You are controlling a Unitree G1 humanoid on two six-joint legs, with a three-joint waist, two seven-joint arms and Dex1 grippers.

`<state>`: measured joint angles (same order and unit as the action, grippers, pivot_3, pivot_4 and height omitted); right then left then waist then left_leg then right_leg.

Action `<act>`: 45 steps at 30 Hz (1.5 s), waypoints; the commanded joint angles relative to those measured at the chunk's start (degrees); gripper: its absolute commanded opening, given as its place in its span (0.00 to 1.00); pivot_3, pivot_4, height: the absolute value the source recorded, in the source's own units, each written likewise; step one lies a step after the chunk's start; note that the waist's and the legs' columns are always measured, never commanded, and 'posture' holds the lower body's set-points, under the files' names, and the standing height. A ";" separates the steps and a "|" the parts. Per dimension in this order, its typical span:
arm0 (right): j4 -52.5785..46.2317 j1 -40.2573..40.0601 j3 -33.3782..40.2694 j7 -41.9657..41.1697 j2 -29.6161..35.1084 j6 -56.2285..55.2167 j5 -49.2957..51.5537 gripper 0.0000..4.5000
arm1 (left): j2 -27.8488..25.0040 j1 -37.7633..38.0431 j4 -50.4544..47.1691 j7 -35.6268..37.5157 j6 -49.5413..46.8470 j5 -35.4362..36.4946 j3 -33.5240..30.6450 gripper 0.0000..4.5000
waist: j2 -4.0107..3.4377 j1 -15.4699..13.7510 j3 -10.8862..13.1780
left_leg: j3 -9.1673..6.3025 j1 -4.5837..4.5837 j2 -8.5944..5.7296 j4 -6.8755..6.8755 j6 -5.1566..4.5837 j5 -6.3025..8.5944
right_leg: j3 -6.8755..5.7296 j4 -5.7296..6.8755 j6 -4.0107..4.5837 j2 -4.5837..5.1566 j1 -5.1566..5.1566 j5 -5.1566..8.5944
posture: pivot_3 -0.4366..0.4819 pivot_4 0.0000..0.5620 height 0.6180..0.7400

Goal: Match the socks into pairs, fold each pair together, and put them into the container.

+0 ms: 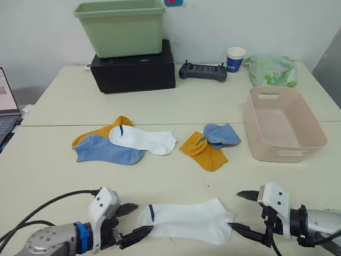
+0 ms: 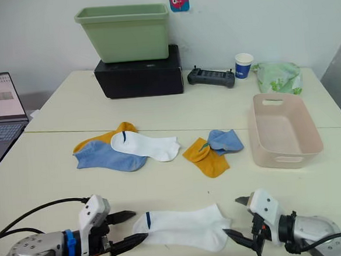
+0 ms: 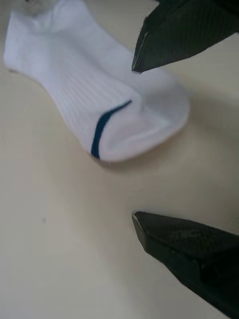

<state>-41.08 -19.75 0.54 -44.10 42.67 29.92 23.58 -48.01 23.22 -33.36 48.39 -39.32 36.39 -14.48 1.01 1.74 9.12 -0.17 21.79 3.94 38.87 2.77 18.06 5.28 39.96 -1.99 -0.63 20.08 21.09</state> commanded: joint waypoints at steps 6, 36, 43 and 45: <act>-1.04 17.33 -1.15 2.61 -3.21 4.47 5.84 1.00 | 1.50 -3.28 -0.36 -1.28 -1.36 5.81 -10.40 0.99 | 0.13 0.02 0.08 | -0.03 0.00 -0.01 0.00 0.00 0.00 | -0.03 0.00 0.00 0.02 0.00 0.00 | 0.48 0.27 0.84; 64.58 68.93 -20.38 20.48 -42.33 2.76 -18.01 0.78 | 10.09 0.31 -9.40 -8.74 7.09 7.95 -15.65 1.00 | 0.17 1.68 0.14 | 0.10 0.15 0.04 -0.04 0.48 -0.27 | -0.13 0.41 0.02 0.24 0.45 -0.02 | 0.48 0.27 0.84; 64.92 68.65 -19.62 19.37 -43.12 2.38 -18.78 0.23 | 10.43 0.57 -8.56 -8.42 8.65 6.30 -14.55 1.00 | 0.17 1.94 0.14 | 0.18 0.19 0.16 -0.05 0.48 -0.27 | -0.08 0.57 0.02 0.23 0.65 -0.02 | 0.48 0.27 0.84; 64.03 68.37 -19.55 19.20 -43.36 2.39 -18.87 0.09 | 10.30 0.70 -8.09 -8.20 8.95 5.91 -14.56 1.00 | 0.17 2.04 0.14 | 0.25 0.20 0.16 -0.05 0.48 -0.27 | -0.02 0.69 0.02 0.22 0.75 -0.02 | 0.48 0.27 0.84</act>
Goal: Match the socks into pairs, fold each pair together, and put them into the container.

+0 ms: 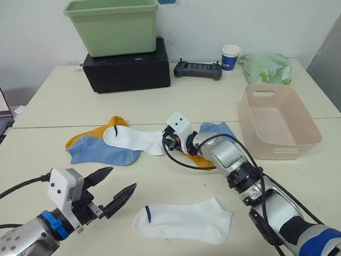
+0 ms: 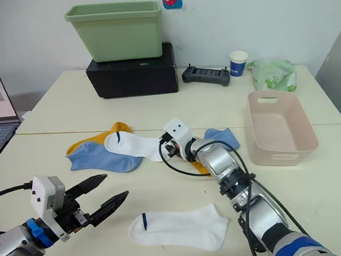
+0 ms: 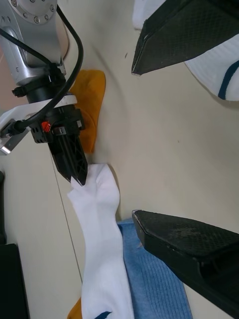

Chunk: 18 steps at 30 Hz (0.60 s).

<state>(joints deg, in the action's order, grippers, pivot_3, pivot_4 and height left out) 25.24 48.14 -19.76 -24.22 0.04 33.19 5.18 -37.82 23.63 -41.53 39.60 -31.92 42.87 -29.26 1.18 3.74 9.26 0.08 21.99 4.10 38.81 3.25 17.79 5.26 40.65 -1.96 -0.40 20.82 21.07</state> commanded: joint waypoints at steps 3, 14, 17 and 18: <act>-4.06 -0.06 0.65 -1.20 -0.89 -0.56 -0.51 0.01 | -0.15 0.50 0.86 1.05 1.55 -0.77 -0.13 1.00 | 0.00 0.09 0.00 | 0.05 0.08 0.00 0.00 0.01 0.00 | 0.05 0.13 0.00 -0.01 0.20 0.00 | 0.48 0.27 0.84; -40.96 -11.80 4.57 -9.83 10.02 21.16 10.75 0.01 | -4.26 1.74 9.49 4.03 -0.26 -1.64 -5.63 1.00 | 0.02 -0.44 -0.01 | -0.09 0.63 0.44 0.04 0.10 -0.05 | 0.00 0.20 0.00 -0.01 0.61 0.00 | 0.48 0.27 0.84; -46.86 -15.00 7.70 -11.60 15.39 27.08 14.81 0.01 | -5.65 1.25 10.93 5.36 -0.56 -1.61 -5.73 1.00 | 0.01 -0.55 0.00 | -0.07 0.64 0.38 0.04 0.06 -0.04 | 0.01 0.18 0.00 0.00 0.59 0.00 | 0.48 0.27 0.84; -48.26 -16.07 8.64 -12.23 17.33 28.53 15.95 0.01 | -5.99 0.75 11.24 5.40 -0.80 -1.45 -5.56 1.00 | 0.01 -0.51 0.00 | -0.07 0.65 0.36 0.04 0.05 -0.03 | 0.01 0.17 0.00 -0.01 0.59 0.00 | 0.48 0.27 0.84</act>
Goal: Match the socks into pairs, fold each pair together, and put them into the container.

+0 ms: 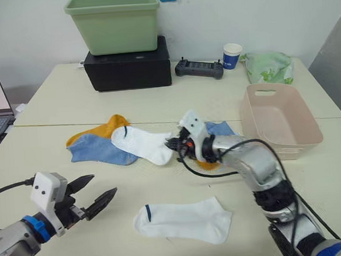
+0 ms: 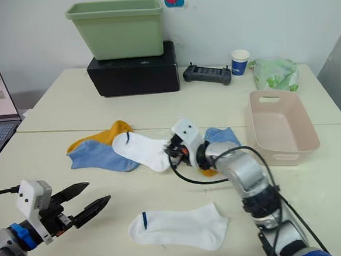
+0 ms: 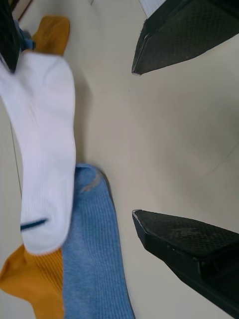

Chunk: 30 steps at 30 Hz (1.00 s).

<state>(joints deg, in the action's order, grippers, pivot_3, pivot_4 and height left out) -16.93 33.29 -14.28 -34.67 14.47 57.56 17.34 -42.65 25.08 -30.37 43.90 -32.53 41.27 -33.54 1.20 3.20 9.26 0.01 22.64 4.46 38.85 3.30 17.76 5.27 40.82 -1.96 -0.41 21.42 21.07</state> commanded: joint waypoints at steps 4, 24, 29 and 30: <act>-12.19 -7.64 8.76 -3.73 11.98 10.41 8.15 0.01 | -2.43 -4.28 1.08 0.74 -4.14 2.77 0.82 1.00 | -0.02 -0.13 0.01 | -0.04 0.00 -0.23 -0.01 -0.02 0.01 | -0.02 -0.03 0.00 -0.09 -0.01 0.00 | 0.48 0.27 0.84; -19.97 -18.28 9.30 1.85 20.62 8.61 10.25 0.01 | 7.05 -47.16 24.75 -5.15 -10.69 -11.22 34.44 1.00 | 0.05 -1.17 0.01 | -0.04 0.17 -0.49 0.12 0.16 -0.12 | 0.07 -0.11 -0.01 -0.32 0.07 0.00 | 0.48 0.27 0.84; -19.71 -18.23 8.86 2.37 21.02 7.62 10.46 0.00 | 9.77 -51.33 30.00 -4.15 -11.28 -14.41 38.61 0.80 | 0.05 -1.28 0.01 | -0.31 0.16 -0.57 0.12 0.15 -0.13 | 0.07 0.04 -0.01 -0.34 0.10 0.00 | 0.48 0.27 0.84; -19.66 -18.20 8.76 2.46 21.12 7.48 10.45 0.00 | 9.77 -51.59 30.39 -3.95 -11.57 -14.99 39.13 0.73 | 0.05 -1.29 0.01 | -0.45 0.16 -0.59 0.14 0.14 -0.13 | 0.07 0.06 -0.01 -0.34 0.07 0.00 | 0.48 0.27 0.84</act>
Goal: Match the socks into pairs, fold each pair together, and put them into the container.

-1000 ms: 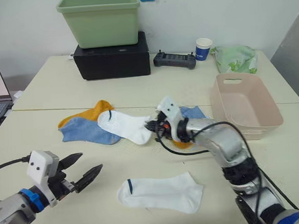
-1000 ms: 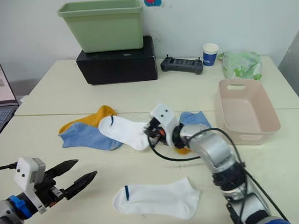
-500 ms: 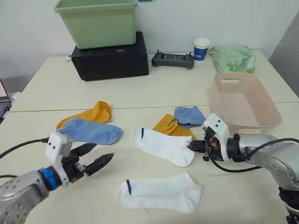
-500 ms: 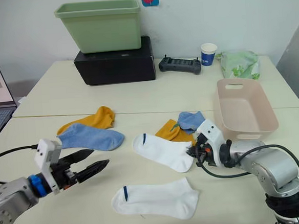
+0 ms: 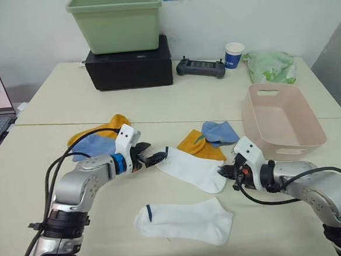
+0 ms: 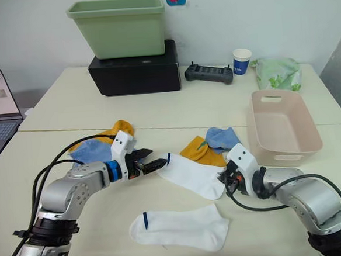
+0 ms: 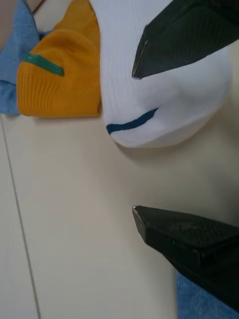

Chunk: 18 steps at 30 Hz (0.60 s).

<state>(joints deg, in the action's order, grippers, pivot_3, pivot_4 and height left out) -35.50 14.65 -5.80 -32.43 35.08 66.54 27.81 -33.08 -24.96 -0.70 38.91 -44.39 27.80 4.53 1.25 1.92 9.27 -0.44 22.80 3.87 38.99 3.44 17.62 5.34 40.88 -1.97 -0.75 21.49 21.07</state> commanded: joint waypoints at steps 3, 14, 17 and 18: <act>-0.98 0.40 0.26 0.40 0.58 -1.72 0.02 0.00 | 0.09 -1.19 0.73 1.76 -0.64 -2.24 1.30 0.51 | 0.00 -0.01 0.00 | -0.24 0.00 -0.08 0.02 0.00 0.00 | -0.05 -0.01 0.00 0.02 -0.06 0.00 | 0.48 0.27 0.84; -0.65 -0.34 1.25 0.87 0.94 -5.84 -1.10 0.00 | 0.98 3.18 -5.37 0.38 -1.59 -0.78 -3.17 0.00 | 0.00 -0.06 0.00 | -0.41 0.03 -0.10 0.02 0.00 0.00 | -0.10 -0.04 0.00 0.06 -0.10 0.00 | 0.48 0.27 0.84; -1.00 -0.01 3.17 0.36 0.47 -6.03 0.37 0.00 | -0.15 5.27 -10.74 -0.10 -5.10 2.64 -7.22 0.00 | 0.00 0.02 0.00 | -0.43 0.04 -0.08 0.02 0.00 -0.01 | -0.12 -0.03 0.00 0.05 -0.09 0.00 | 0.48 0.27 0.84; -1.07 0.07 3.74 0.20 0.20 -6.03 0.95 0.00 | -0.51 6.08 -12.48 -0.20 -6.00 3.57 -8.42 0.00 | 0.00 -0.01 0.00 | -0.45 0.05 -0.08 0.02 0.00 -0.01 | -0.13 -0.03 0.00 0.05 -0.09 0.00 | 0.48 0.27 0.84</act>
<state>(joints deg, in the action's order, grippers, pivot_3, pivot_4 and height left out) -34.77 14.11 -4.24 -31.78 35.40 61.68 27.44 -32.66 -19.02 -9.19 38.97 -49.32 29.35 -1.05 1.25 1.91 9.27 -0.92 22.84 3.79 39.00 3.44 17.62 5.18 40.85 -1.97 -0.70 21.39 21.07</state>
